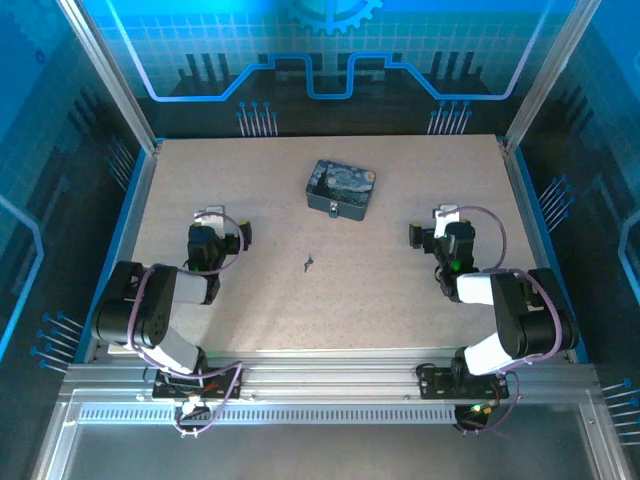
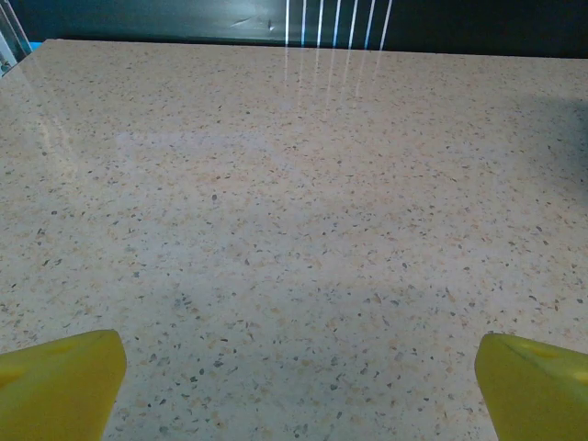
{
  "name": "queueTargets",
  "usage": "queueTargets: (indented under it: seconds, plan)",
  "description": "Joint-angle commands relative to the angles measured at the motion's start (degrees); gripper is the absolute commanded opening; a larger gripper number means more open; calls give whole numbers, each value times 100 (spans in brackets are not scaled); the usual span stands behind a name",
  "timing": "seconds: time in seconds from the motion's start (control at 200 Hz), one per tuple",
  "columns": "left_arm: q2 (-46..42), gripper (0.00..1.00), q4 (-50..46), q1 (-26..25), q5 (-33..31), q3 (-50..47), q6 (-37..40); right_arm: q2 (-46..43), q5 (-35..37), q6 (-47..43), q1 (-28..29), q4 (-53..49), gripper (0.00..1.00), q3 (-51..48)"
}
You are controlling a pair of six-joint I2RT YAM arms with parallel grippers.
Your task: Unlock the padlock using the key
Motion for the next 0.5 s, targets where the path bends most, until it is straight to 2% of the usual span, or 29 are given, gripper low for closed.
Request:
queueTargets:
  seconds: [0.0,0.495]
  plan:
    - [-88,99,21,44,125,45,49,7,-41,-68,2,14,100,97]
    - [-86,99,-7,42,144,50,50,7,-41,-65,3,11,100,93]
